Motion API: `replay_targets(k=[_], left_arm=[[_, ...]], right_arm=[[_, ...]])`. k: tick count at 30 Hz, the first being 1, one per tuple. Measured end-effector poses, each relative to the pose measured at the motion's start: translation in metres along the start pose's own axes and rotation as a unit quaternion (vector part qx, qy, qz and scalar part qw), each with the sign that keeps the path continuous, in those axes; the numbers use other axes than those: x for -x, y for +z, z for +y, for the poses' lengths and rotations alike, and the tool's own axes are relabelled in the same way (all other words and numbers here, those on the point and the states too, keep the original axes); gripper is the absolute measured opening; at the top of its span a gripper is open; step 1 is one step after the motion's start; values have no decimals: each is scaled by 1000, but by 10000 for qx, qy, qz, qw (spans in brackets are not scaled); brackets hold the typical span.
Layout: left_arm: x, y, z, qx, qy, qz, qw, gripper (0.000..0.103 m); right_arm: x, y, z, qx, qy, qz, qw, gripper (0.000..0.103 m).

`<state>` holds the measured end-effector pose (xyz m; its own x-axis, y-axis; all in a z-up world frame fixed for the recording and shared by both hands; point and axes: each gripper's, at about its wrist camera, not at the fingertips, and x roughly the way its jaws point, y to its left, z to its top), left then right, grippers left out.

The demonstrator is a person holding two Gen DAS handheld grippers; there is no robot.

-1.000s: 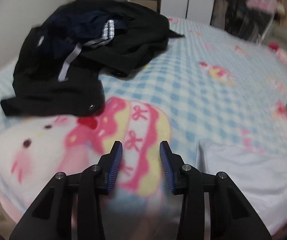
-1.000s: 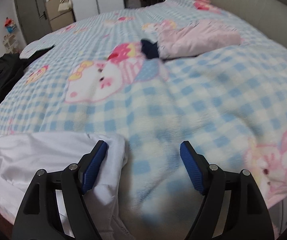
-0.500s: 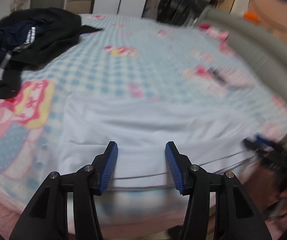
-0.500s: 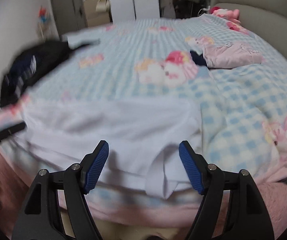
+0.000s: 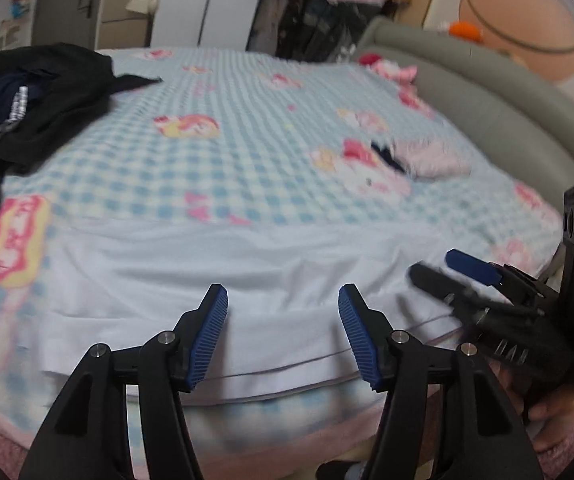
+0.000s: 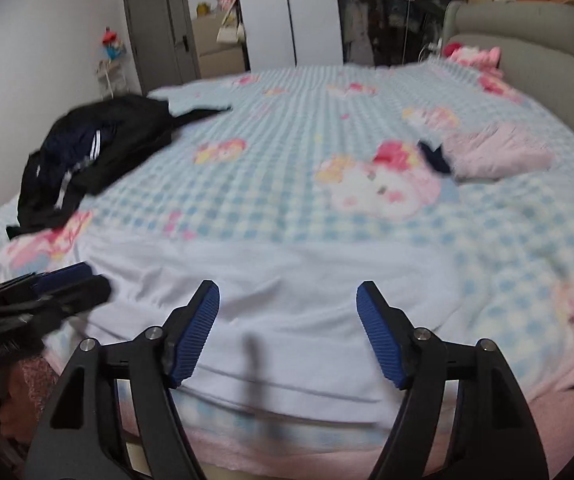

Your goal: Fold clothes

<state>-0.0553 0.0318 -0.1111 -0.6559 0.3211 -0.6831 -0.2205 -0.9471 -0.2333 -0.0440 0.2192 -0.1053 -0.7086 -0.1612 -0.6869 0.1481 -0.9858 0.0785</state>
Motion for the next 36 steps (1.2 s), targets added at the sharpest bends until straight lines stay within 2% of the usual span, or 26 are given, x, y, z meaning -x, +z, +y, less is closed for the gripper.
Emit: replay_targets(k=[3, 7, 10, 12, 16, 19, 22, 23, 26, 31, 36], left_arm=[[-15, -11, -3, -128, 141, 217, 9996, 60], [-1, -18, -2, -181, 124, 171, 9996, 60], [24, -22, 3, -56, -409, -166, 9990, 60], [32, -25, 6, 25, -598, -242, 9979, 60], [25, -29, 1, -139, -295, -72, 9994, 60], [20, -30, -6, -312, -109, 28, 9994, 60], [2, -36, -14, -676, 216, 573, 9958, 62], [-1, -38, -16, -748, 302, 642, 9947, 62], [0, -40, -21, -854, 516, 532, 9936, 62], [21, -25, -20, -825, 565, 8, 9950, 63], [0, -27, -25, -1282, 936, 282, 9869, 63]], right_arm=[[-17, -15, 1, 245, -275, 411, 9985, 71], [-1, -19, -7, 160, -240, 350, 9990, 72], [14, -22, -13, -127, 59, 269, 9995, 72], [21, -24, -14, -224, 205, 275, 9992, 72], [23, -31, -11, -308, 373, 438, 9979, 72], [18, -34, -7, -136, 190, 518, 9984, 72], [11, -36, -6, -32, 97, 560, 9984, 72], [8, -36, -5, 4, 62, 588, 9983, 72], [0, -38, -2, 117, -57, 677, 9976, 73], [6, -37, -2, 136, -67, 540, 9984, 72], [-3, -36, -10, 27, -190, 676, 9975, 73]])
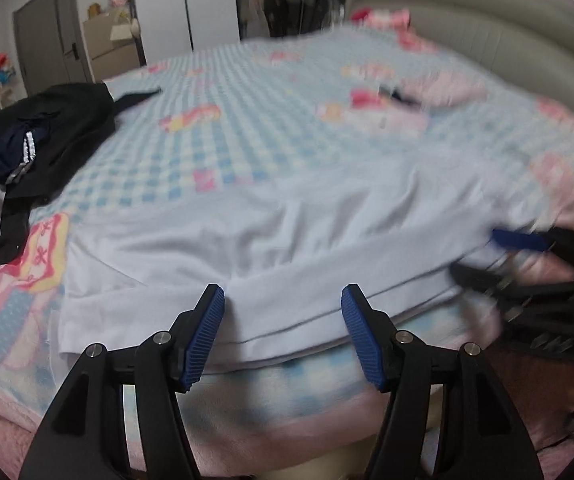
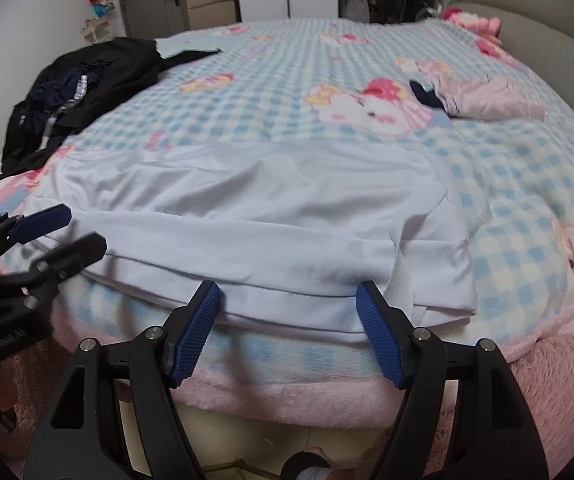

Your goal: Fold clothes

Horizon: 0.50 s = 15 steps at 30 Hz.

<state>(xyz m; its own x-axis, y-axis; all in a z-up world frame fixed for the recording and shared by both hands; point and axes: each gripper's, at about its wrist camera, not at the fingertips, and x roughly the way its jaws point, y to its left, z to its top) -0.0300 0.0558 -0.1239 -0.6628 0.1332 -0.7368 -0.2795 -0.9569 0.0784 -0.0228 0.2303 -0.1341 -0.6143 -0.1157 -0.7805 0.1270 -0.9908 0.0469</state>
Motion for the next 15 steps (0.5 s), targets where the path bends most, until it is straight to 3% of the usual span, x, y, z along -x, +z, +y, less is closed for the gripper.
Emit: replay_targets(k=[2, 4, 9, 13, 15], left_arm=[[-6, -2, -7, -261, 79, 112, 9996, 63], [-6, -5, -13, -494, 46, 165, 9986, 72], [-10, 4, -12, -411, 120, 100, 9990, 74], [-5, 11, -6, -70, -139, -68, 9999, 28], [-6, 10, -1, 95, -232, -84, 9996, 17]], right_arm=[[-1, 0, -1, -32, 9, 2, 10000, 73], [0, 0, -1, -14, 4, -1, 10000, 73], [0, 0, -3, -94, 59, 4, 9999, 73], [1, 0, -4, -120, 100, -7, 9999, 73], [1, 0, -4, -134, 128, -7, 9998, 73]])
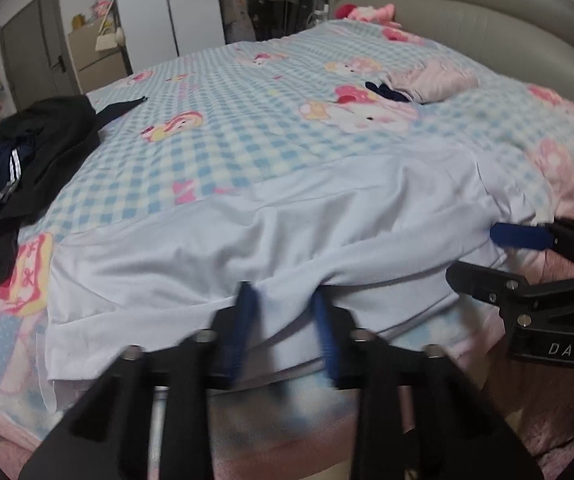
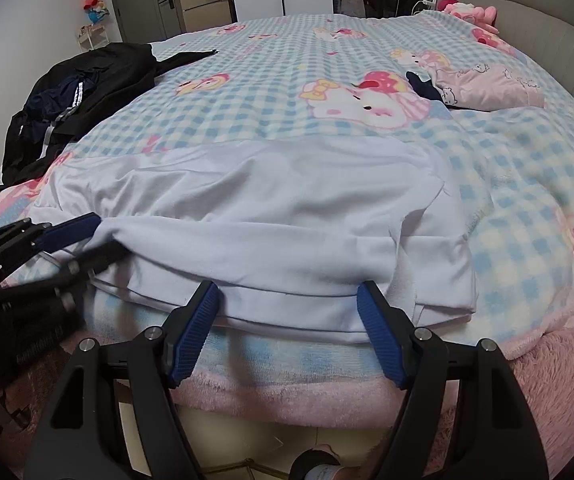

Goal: Fold clothes
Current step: 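Pinch the shirt's folded edge with the left tool and tuck it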

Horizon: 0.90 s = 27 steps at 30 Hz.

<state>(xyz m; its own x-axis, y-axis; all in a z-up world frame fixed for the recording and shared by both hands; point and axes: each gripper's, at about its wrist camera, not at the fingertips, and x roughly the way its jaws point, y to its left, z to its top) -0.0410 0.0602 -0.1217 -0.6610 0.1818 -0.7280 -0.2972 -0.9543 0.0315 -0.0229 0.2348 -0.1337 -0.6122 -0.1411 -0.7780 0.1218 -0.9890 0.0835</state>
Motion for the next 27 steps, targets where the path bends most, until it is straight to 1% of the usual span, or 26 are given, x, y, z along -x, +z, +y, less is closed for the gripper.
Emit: replay_targets(k=[2, 4, 8, 11, 13, 17, 20, 21, 22, 23, 24, 25, 26, 27], left_arm=[[2, -2, 6, 173, -140, -58, 9997, 10], [7, -3, 11, 288, -286, -132, 9991, 6], [22, -3, 10, 246, -412, -301, 9984, 4], [31, -5, 6, 142, -447, -327, 9984, 4], [30, -9, 4, 98, -480, -238, 9985, 4], [9, -22, 7, 126, -421, 209, 9988, 4], [-3, -27, 15, 334, -646, 370, 9967, 6], [-6, -28, 18, 412, -736, 415, 9956, 7], [-7, -28, 21, 517, -886, 441, 9937, 9], [-3, -27, 25, 642, -1110, 427, 9908, 18], [1, -27, 29, 769, -1358, 394, 9870, 38], [6, -26, 32, 895, -1604, 360, 9823, 55], [14, -26, 36, 995, -1680, 226, 9805, 56], [23, -25, 40, 1080, -1646, 28, 9804, 56]], right_arm=[[-1, 0, -1, -19, 19, 11, 10000, 73], [-1, 0, -1, -30, 16, 20, 10000, 74], [-2, 1, -1, -59, 18, 34, 10000, 74], [-3, 2, -2, -68, 29, 38, 10000, 74], [-3, 2, -3, -97, 26, 26, 9999, 74], [1, 3, -8, -251, 110, 7, 9996, 74], [13, 0, -10, -526, 200, 113, 9984, 72], [18, -1, -8, -589, 284, 102, 9978, 72], [24, 1, -2, -536, 381, -12, 9978, 72], [30, 6, 6, -395, 415, -172, 9982, 71], [35, 12, 14, -253, 449, -333, 9981, 71], [38, 19, 21, -43, 393, -504, 9979, 71], [38, 29, 28, 246, 232, -686, 9971, 73], [36, 38, 33, 480, 106, -785, 9957, 76]])
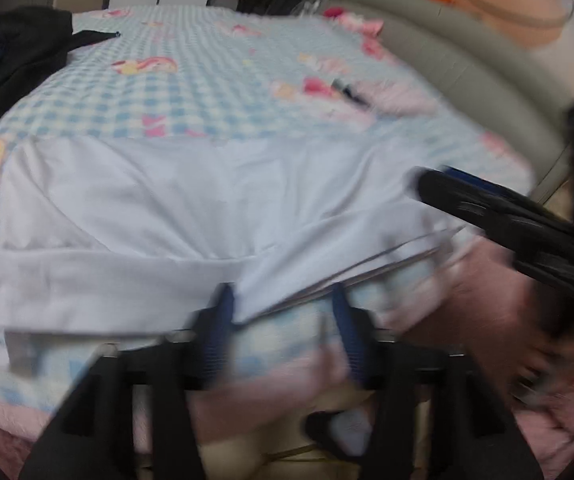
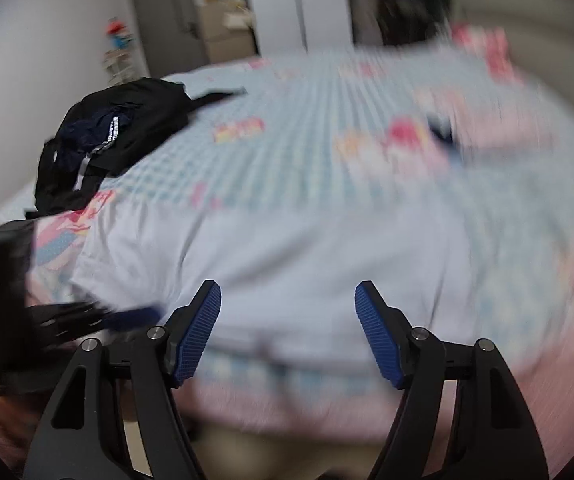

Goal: Fold clothes
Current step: 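Pinch the shirt's folded edge with the left tool and tuck it, then open both tools and move them over the folded white shirt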

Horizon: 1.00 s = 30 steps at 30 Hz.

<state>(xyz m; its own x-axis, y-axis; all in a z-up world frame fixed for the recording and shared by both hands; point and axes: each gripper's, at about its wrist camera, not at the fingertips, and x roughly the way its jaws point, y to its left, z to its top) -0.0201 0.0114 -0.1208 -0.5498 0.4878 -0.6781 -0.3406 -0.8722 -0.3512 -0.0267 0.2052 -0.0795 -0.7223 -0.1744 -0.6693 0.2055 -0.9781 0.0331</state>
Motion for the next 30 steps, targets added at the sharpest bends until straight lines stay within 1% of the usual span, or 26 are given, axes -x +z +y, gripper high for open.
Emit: replay_targets(k=[1, 2, 4, 5, 6, 7, 8, 9, 10, 11, 13, 16, 17, 18, 19, 21, 22, 24, 27, 29, 30], left_arm=[[10, 1, 1, 50, 11, -212, 9998, 56], [19, 3, 3, 114, 50, -409, 9991, 56], [30, 9, 14, 339, 220, -692, 9968, 56], [31, 13, 22, 455, 379, -730, 9956, 56], [27, 14, 31, 556, 653, -649, 9942, 56], [22, 14, 40, 652, 980, -507, 9918, 51], [20, 12, 49, 796, 1113, -445, 9896, 46], [21, 8, 57, 971, 1119, -444, 9880, 30], [21, 5, 66, 1145, 1125, -443, 9860, 28], [22, 2, 74, 1319, 1130, -441, 9838, 28], [25, 1, 78, 1442, 1274, -513, 9800, 27], [32, -1, 73, 1274, 1681, -646, 9754, 28], [36, 0, 71, 1224, 1722, -729, 9747, 29], [40, 2, 68, 1172, 1722, -826, 9746, 33], [44, 6, 65, 1071, 1705, -942, 9750, 40], [52, 17, 57, 809, 1627, -1175, 9763, 46], [52, 26, 55, 703, 1560, -1205, 9779, 47], [44, 43, 54, 539, 1440, -1120, 9817, 47], [14, 62, 62, 456, 1302, -665, 9882, 47], [-6, 62, 77, 588, 1399, -390, 9876, 47], [-13, 59, 86, 697, 1470, -313, 9862, 46]], right_arm=[[-9, 6, 2, 144, -45, 51, 9999, 76], [-22, 10, 0, 176, -18, 219, 9996, 76], [-51, 8, -7, 33, 109, 692, 9975, 73], [-61, 3, -11, -94, 131, 903, 9958, 72], [-67, -4, -14, -144, 108, 1014, 9947, 72], [-66, -10, -15, -102, 34, 1009, 9948, 72], [-63, -16, -15, -54, -45, 987, 9951, 71], [-57, -21, -15, 3, -127, 947, 9954, 71], [-51, -26, -15, 59, -209, 906, 9957, 71], [-46, -32, -18, 58, -262, 913, 9955, 71], [-37, -44, -28, -78, -298, 1036, 9941, 71], [-32, -50, -40, -399, -194, 1228, 9914, 71], [-29, -48, -39, -382, -196, 1182, 9921, 71], [-25, -45, -39, -366, -165, 1086, 9933, 71], [-19, -40, -38, -350, -95, 934, 9950, 71], [-8, -30, -36, -317, 44, 629, 9975, 71], [-4, -24, -36, -280, 75, 476, 9984, 71], [-5, -7, -38, -121, -104, 259, 9995, 71], [-30, 12, -55, -113, -353, 325, 9988, 71], [-49, 20, -70, -192, -498, 429, 9977, 71], [-60, 17, -79, -318, -566, 545, 9964, 70]])
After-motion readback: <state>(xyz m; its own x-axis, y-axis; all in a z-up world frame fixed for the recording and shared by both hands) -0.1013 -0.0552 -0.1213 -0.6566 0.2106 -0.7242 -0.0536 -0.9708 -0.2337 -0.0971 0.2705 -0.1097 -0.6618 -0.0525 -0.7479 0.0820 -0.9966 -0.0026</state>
